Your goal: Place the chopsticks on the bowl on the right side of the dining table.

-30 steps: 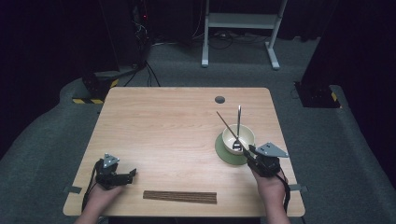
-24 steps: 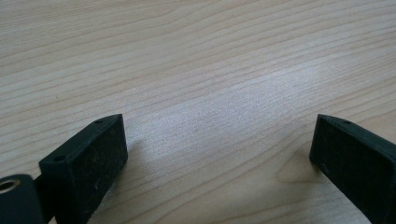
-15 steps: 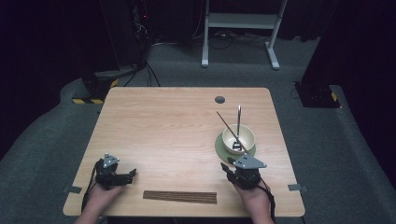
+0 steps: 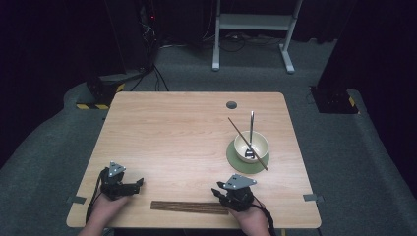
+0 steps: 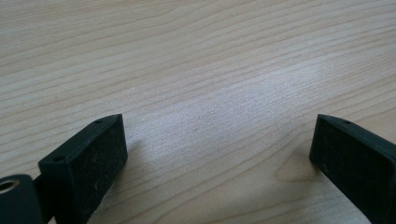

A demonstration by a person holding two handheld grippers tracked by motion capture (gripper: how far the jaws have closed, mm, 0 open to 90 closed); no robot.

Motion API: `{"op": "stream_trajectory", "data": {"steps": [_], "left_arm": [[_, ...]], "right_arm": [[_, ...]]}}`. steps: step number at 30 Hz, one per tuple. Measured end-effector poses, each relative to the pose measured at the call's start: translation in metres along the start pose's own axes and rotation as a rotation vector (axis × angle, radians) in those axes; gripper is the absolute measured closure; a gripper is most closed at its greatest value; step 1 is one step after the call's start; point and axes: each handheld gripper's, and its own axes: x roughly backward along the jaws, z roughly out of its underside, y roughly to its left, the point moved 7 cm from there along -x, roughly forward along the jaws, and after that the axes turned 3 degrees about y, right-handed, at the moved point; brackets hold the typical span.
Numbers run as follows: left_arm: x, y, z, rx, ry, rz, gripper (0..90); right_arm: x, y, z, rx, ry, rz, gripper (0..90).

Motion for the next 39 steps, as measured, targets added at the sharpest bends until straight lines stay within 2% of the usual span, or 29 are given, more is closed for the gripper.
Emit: {"op": "stream_trajectory", "data": {"steps": [1, 7, 9, 18, 23, 27, 32, 39], "left_arm": [[0.000, 0.000, 0.000, 0.002, 0.000, 0.001, 4.1], [0.000, 0.000, 0.000, 0.003, -0.001, 0.001, 4.1], [0.000, 0.000, 0.000, 0.002, -0.001, 0.002, 4.1], [0.000, 0.000, 0.000, 0.000, -0.001, 0.004, 4.2], [0.000, 0.000, 0.000, -0.003, 0.001, 0.004, 4.0], [0.000, 0.000, 0.000, -0.001, 0.000, 0.004, 4.1], [0.000, 0.000, 0.000, -0.001, 0.000, 0.003, 4.1], [0.000, 0.000, 0.000, 0.002, -0.001, 0.002, 4.1]], "right_arm": [[-0.006, 0.007, 0.002, 0.011, 0.020, -0.023, 65.9], [-0.014, 0.019, 0.003, 0.037, 0.039, -0.055, 66.0], [-0.018, 0.023, 0.005, 0.056, 0.053, -0.053, 66.4], [-0.023, 0.031, 0.011, 0.053, 0.077, -0.089, 68.5], [-0.023, 0.030, 0.011, 0.048, 0.077, -0.081, 69.5], [-0.022, 0.023, 0.010, 0.035, 0.081, -0.052, 70.6], [-0.014, 0.020, 0.008, 0.020, 0.056, -0.068, 70.1], [-0.019, 0.027, 0.013, 0.040, 0.085, -0.094, 73.3]]}}
